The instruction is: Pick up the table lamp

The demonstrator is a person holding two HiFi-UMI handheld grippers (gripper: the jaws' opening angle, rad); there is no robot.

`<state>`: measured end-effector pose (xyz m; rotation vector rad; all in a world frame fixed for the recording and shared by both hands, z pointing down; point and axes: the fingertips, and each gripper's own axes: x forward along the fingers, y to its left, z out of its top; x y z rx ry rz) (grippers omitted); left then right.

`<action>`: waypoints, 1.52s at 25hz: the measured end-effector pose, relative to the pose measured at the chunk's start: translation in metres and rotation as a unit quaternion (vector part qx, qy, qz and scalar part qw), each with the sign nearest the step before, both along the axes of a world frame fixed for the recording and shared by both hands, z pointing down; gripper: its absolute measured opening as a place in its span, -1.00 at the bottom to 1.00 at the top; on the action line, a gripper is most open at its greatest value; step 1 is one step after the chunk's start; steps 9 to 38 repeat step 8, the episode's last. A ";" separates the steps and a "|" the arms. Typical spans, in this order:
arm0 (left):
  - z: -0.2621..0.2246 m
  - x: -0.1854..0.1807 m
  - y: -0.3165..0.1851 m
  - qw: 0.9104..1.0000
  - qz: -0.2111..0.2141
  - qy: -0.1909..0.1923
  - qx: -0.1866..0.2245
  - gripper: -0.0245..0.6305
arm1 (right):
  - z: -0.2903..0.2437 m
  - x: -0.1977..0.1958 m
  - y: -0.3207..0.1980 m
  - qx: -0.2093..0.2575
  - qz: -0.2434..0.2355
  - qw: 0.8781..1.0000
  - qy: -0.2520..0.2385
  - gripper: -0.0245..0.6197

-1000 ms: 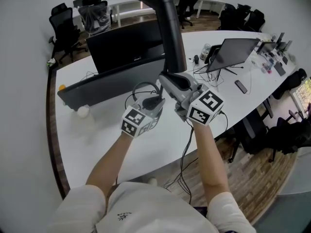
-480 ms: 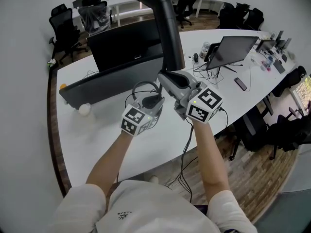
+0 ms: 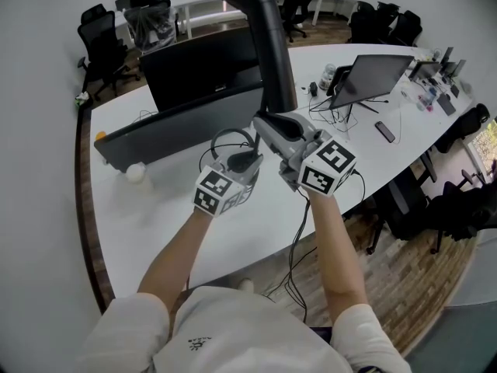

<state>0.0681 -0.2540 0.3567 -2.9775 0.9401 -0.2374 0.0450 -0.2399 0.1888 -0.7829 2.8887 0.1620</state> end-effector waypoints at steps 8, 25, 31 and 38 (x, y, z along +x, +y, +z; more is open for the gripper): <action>0.003 0.002 -0.006 1.000 0.002 -0.001 0.000 -0.78 | 0.002 0.000 -0.005 0.001 -0.001 1.000 0.005 -0.80; 0.003 0.002 -0.006 1.000 0.002 -0.001 0.000 -0.78 | 0.002 0.000 -0.005 0.001 -0.001 1.000 0.005 -0.80; 0.003 0.002 -0.006 1.000 0.002 -0.001 0.000 -0.78 | 0.002 0.000 -0.005 0.001 -0.001 1.000 0.005 -0.80; 0.003 0.002 -0.006 1.000 0.002 -0.001 0.000 -0.78 | 0.002 0.000 -0.005 0.001 -0.001 1.000 0.005 -0.80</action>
